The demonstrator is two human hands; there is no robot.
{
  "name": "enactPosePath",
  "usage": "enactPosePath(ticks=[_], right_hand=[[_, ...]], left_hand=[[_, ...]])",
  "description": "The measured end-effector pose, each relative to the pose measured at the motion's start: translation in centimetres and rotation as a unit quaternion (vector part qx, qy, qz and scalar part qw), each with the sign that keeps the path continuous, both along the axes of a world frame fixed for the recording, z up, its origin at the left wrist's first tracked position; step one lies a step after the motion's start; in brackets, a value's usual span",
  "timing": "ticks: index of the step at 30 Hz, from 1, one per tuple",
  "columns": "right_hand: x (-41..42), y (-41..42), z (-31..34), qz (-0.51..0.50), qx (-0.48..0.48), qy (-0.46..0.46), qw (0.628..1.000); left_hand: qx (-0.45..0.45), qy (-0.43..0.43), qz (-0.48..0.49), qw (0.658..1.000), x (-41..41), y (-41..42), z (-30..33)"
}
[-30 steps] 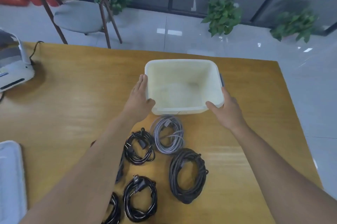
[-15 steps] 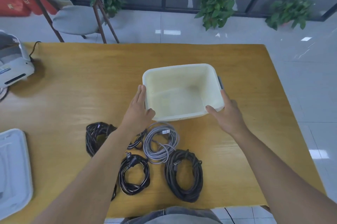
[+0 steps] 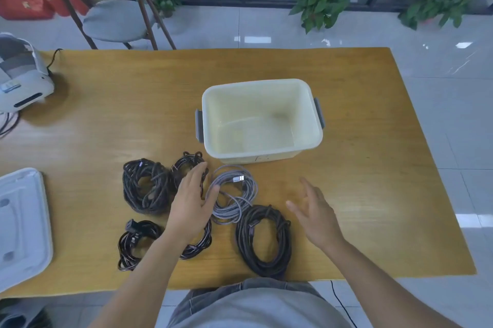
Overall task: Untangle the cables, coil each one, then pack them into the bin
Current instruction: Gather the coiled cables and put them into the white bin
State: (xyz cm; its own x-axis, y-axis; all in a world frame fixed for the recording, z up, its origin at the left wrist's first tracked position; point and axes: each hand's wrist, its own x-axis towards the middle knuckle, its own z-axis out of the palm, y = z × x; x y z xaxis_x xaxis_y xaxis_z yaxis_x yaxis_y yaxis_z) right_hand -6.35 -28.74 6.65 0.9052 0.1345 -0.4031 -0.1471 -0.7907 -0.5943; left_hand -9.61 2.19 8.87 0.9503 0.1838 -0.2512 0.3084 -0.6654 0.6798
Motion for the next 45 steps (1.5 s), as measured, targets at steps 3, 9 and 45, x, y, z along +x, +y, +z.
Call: enactPosePath(ticks=[3, 9, 45], right_hand=[[-2.4, -0.2, -1.9, 0.066, -0.030, 0.032, 0.997], [-4.2, 1.0, -2.6, 0.099, -0.080, 0.023, 0.992], [-0.1, -5.2, -3.1, -0.004, 0.006, 0.042, 0.999]], left_hand=[[0.035, -0.003, -0.034, 0.999, -2.3, -1.4, -1.9], [0.101, 0.021, -0.137, 0.985, -3.8, -2.9, -4.2], [0.076, 0.029, -0.176, 0.981, -2.9, -5.5, -5.1]])
